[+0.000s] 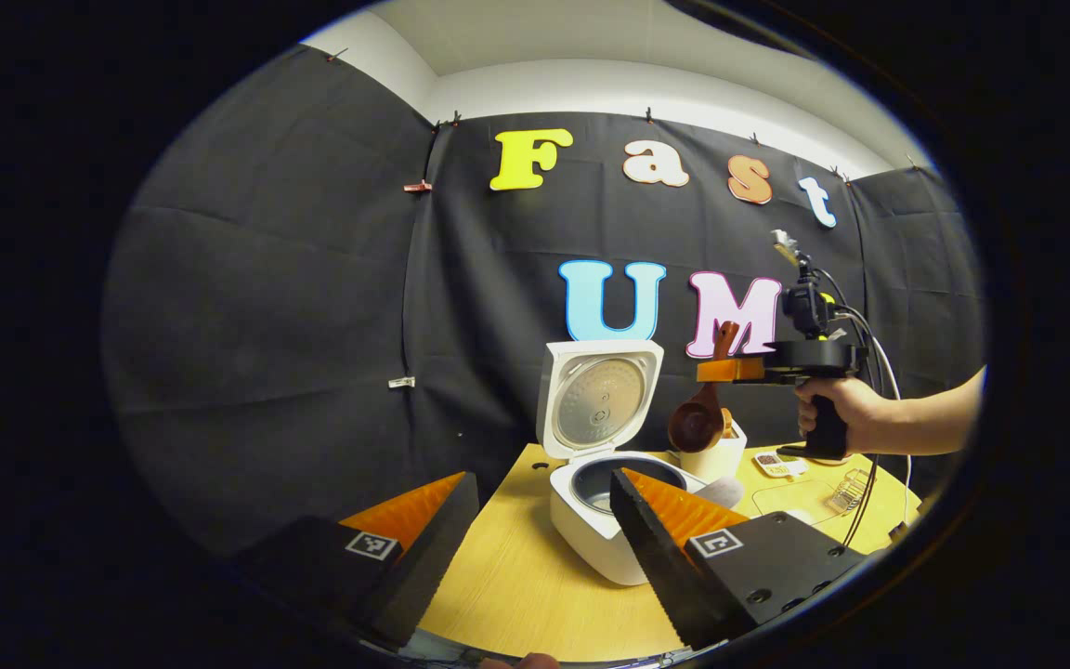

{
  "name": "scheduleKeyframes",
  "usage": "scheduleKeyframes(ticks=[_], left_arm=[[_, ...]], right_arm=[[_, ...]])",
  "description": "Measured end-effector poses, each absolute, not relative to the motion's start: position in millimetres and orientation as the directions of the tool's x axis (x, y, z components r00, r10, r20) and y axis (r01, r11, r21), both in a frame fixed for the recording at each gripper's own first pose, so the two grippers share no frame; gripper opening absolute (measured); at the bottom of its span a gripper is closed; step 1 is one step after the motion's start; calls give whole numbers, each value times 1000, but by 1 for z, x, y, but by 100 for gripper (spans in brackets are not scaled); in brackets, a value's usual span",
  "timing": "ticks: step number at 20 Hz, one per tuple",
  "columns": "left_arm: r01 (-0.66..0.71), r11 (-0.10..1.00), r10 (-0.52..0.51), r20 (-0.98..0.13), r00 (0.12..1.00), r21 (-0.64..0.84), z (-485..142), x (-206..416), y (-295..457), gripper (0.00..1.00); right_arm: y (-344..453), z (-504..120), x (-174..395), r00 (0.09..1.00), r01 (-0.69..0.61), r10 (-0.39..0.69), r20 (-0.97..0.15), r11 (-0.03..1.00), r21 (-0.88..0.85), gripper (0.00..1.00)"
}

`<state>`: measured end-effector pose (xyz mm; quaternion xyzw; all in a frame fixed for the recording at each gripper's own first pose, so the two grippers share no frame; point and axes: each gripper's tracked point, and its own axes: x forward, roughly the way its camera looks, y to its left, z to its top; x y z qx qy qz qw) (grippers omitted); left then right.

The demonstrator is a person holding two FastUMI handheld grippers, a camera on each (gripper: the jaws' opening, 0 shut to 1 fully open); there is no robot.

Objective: Close the left gripper, press the button to open the rice cooker; take a wooden spoon from the chopstick holder with the right hand, scoop a spoonful of rice and pour it into the rice cooker, then put the wooden spoon back into the chopstick holder.

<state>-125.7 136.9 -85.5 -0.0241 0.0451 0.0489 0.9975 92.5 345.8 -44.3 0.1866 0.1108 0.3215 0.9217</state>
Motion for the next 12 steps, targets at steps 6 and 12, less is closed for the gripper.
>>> scheduleKeyframes(ticks=[6, 12], left_arm=[[-59, 998, 56, -78, 995, -33, -75, -118, 108, 98], [-30, 999, 27, -72, 997, -34, -68, -105, 73, 98]], right_arm=[[246, -32, 72, 822, -505, 568, -43, 761, 407, 12], [118, -64, 74, 901, -365, 428, -75, 838, 405, 12]])
